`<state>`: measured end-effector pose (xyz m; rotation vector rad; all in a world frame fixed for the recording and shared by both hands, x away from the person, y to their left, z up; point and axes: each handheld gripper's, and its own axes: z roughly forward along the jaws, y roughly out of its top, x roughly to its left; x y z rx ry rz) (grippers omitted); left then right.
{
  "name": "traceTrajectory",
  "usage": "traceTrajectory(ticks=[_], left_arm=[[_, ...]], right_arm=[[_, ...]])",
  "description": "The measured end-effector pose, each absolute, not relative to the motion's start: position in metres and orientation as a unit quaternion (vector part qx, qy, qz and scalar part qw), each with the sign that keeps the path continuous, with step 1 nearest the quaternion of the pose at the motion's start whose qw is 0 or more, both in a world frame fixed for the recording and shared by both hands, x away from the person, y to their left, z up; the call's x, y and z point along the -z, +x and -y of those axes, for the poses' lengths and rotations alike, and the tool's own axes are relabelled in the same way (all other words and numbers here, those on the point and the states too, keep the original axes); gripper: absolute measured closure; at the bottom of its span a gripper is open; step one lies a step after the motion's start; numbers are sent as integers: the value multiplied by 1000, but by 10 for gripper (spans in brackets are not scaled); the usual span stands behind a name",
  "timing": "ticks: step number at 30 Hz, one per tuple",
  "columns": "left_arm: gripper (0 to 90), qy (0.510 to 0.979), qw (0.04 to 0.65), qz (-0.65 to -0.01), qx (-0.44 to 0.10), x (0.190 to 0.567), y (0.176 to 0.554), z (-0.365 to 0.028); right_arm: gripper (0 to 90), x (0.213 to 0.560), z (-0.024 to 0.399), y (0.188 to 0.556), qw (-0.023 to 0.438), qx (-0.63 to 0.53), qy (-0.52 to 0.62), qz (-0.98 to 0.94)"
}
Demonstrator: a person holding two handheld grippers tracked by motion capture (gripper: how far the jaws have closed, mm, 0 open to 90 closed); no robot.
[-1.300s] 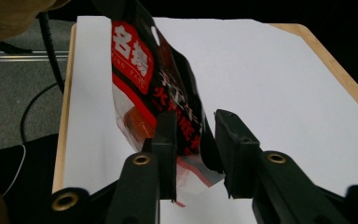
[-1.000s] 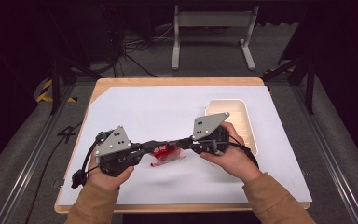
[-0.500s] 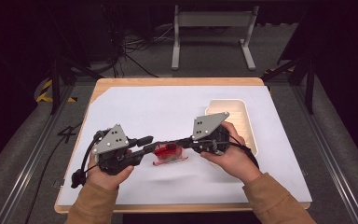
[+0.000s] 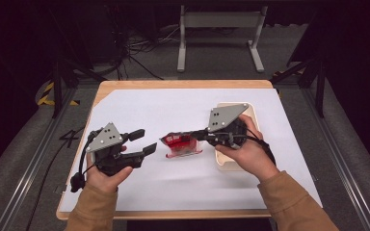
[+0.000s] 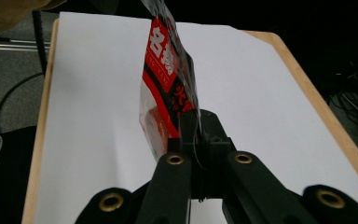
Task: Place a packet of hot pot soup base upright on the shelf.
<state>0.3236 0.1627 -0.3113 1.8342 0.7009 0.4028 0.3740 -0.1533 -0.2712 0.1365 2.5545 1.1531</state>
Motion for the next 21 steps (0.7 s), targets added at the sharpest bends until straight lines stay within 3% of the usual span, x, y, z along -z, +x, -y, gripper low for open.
traceTrajectory(ticks=[4,21], left_arm=[[326,768,529,-315,-176,314,327,-167],[258,767,509,-345,-180,324,339,-177]], right_arm=[[896,259,163,382,179,-408,57,-894],[895,242,195,419,222,-403,102,-882]])
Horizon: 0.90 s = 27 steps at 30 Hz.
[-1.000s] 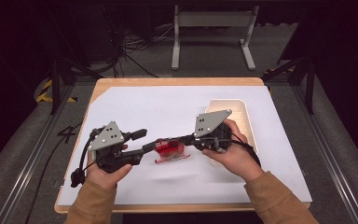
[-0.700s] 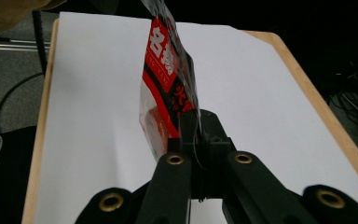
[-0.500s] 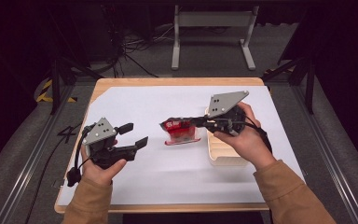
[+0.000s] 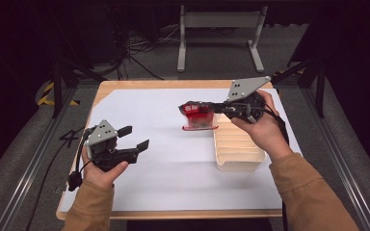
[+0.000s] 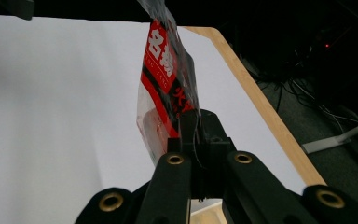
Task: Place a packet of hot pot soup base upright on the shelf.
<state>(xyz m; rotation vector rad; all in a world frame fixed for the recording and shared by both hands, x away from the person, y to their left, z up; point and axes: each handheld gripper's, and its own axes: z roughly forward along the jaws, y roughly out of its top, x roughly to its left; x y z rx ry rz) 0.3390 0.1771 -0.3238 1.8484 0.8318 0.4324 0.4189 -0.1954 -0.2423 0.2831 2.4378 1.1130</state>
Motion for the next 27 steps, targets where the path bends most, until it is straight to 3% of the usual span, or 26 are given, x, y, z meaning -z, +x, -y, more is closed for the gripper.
traceTrajectory(ticks=[14,27], left_arm=[[219,782,485,-341,-191,331,347,-181],[215,778,475,-364,-191,343,358,-189]], right_arm=[[895,234,220,446,235,-398,139,-876],[895,230,246,463,277,-374,151,-872]])
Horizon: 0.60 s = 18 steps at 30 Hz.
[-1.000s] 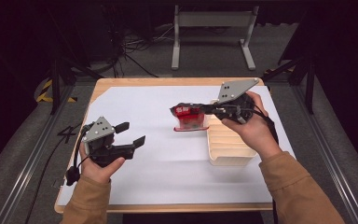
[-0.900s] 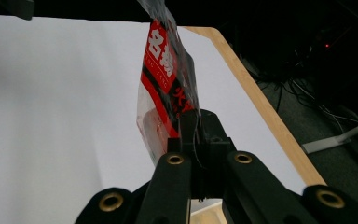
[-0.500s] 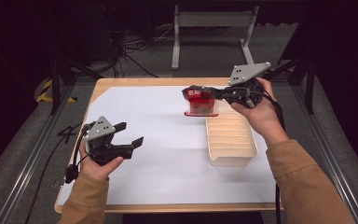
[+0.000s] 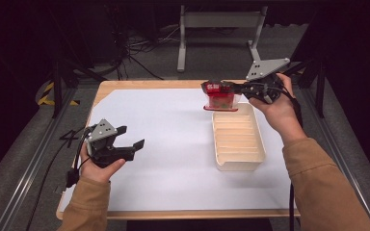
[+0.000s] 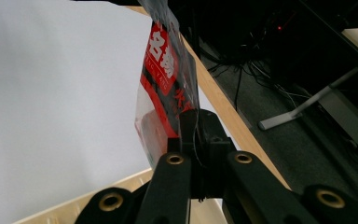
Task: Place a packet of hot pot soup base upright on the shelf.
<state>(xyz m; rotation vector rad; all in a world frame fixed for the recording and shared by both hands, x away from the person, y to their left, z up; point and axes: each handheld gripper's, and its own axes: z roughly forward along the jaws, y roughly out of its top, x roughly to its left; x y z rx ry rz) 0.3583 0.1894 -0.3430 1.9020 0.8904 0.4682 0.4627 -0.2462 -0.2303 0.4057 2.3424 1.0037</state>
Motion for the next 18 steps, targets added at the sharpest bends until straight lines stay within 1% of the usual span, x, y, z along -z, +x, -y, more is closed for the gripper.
traceTrajectory(ticks=[6,9,18], left_arm=[[194,770,482,-369,-194,346,360,-193],[157,771,486,-361,-197,346,361,-194],[139,771,485,-365,-196,348,362,-194]], right_arm=[[895,230,256,469,286,-368,162,-870],[895,231,260,472,288,-369,166,-868],[895,237,273,481,302,-364,166,-865]])
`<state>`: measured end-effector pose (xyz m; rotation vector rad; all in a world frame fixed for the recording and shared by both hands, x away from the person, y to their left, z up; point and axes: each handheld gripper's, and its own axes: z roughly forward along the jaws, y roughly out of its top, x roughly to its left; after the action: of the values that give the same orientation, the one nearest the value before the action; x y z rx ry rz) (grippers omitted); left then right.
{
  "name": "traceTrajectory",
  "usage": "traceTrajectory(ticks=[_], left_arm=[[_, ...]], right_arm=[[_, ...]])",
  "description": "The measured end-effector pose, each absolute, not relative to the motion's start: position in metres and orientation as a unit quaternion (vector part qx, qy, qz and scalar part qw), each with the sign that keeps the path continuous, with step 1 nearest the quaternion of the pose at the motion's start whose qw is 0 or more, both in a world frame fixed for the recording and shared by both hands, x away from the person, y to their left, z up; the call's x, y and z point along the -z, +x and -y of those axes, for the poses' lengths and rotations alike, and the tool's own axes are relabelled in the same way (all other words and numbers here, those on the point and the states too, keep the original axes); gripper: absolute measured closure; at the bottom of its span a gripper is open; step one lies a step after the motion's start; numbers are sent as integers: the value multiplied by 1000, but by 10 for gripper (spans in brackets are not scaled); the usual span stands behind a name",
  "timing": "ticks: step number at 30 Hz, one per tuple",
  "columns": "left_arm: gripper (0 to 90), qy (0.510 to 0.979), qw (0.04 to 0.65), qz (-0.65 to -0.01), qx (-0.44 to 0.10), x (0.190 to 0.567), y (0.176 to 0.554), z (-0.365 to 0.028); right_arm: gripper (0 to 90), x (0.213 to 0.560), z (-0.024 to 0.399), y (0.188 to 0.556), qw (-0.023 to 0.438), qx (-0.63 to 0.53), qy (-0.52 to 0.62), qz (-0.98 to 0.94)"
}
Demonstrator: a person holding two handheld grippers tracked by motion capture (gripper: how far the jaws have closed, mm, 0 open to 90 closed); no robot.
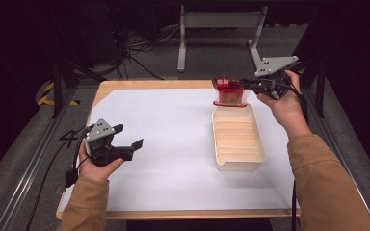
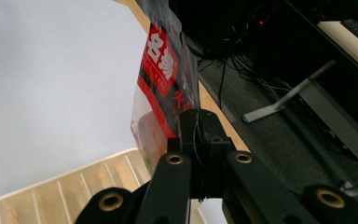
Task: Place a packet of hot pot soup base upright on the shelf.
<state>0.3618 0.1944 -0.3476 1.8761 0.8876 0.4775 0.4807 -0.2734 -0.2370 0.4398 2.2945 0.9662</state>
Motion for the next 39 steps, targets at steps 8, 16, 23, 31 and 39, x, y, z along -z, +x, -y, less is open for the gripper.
traceTrajectory(ticks=[8,16,23,31,39], left_arm=[[140,773,482,-365,-195,350,363,-193],[140,772,483,-366,-192,350,363,-193],[141,773,482,-365,-192,351,363,-193],[140,775,480,-366,-188,352,364,-193],[141,775,480,-366,-186,353,365,-193]], right_arm=[[894,247,284,486,303,-364,174,-863],[894,258,288,491,297,-365,173,-865],[894,269,290,494,291,-365,176,-867],[894,278,290,497,284,-356,176,-872],[894,285,290,499,284,-347,177,-876]])
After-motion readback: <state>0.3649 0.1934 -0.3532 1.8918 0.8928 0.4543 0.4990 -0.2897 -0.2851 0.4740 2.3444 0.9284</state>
